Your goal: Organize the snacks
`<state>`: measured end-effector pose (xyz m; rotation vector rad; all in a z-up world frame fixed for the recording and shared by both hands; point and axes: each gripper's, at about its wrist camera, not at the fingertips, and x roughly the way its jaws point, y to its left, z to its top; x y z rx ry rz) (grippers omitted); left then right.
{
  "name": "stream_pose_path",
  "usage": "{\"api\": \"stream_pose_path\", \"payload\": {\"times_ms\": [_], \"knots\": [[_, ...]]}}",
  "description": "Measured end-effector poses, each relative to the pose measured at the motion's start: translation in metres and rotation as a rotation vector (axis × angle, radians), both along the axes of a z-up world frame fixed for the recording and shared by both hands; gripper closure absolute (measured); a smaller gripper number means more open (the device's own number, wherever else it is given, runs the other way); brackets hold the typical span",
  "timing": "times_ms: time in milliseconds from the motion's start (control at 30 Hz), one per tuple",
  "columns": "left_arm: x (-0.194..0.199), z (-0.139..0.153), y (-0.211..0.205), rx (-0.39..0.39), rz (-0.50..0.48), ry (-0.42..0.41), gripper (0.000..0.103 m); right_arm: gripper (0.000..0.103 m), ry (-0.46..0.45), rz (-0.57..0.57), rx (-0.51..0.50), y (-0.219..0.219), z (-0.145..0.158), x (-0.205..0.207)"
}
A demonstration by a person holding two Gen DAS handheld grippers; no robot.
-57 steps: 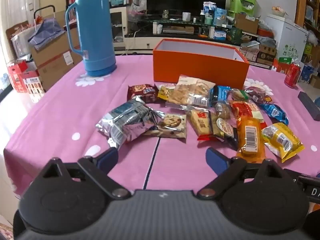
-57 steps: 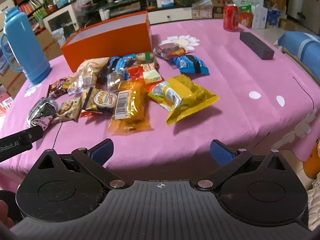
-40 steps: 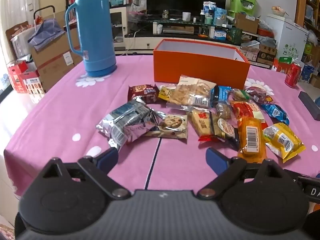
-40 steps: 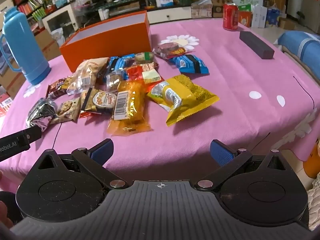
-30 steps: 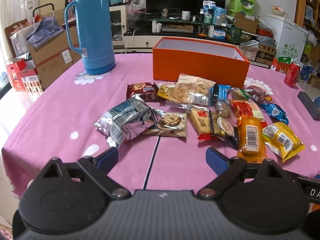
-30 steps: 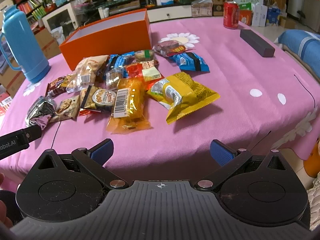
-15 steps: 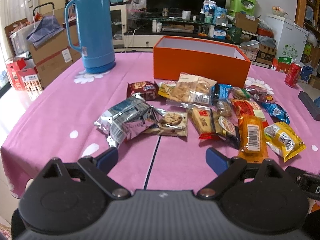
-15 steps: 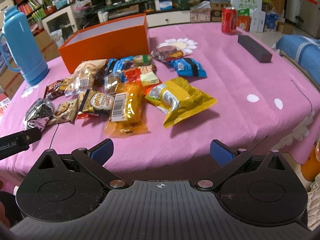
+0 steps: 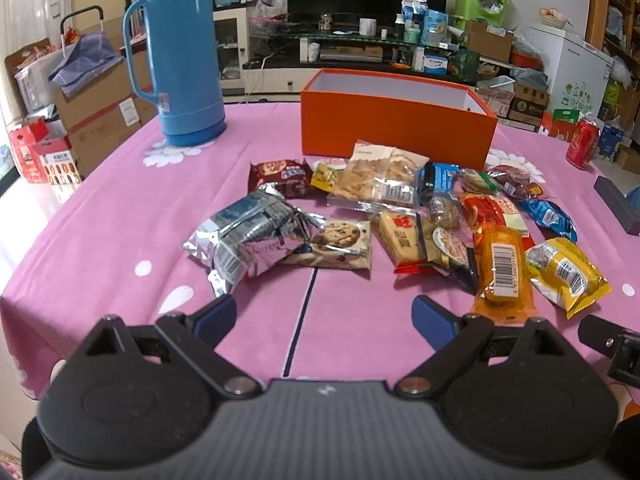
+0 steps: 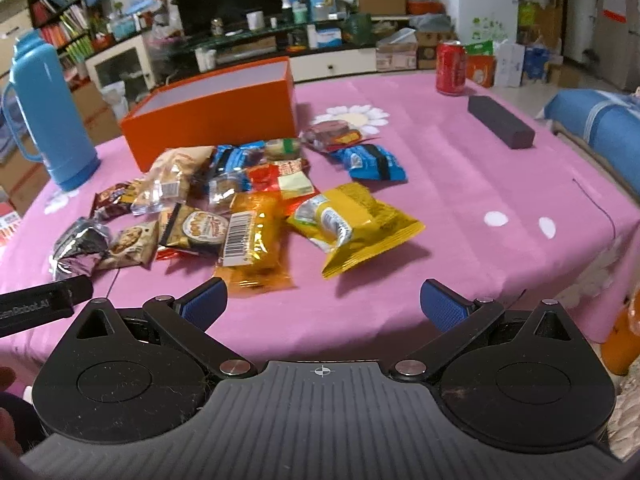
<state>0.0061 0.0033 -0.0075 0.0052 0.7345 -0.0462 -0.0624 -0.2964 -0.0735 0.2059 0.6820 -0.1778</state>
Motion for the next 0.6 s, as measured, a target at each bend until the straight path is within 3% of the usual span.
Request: {"api": "stream_pose_path", "payload": {"times_ms": [133,333,600], "knots": [[0.001,-0.001,-0.001,0.009,-0.001,0.002,0.01,0.009,0.004,0.023,0.031,0.0,-0.004,0.002],[0.001,-0.002,-0.002,0.013,-0.005,0.006,0.01,0.009,0.006,0.038,-0.007,0.004,-0.006,0.002],[0.005,-0.006,-0.003,0.026,-0.001,0.023,0.01,0.009,0.027,0.055,0.053,0.002,-0.013,0.006]]}}
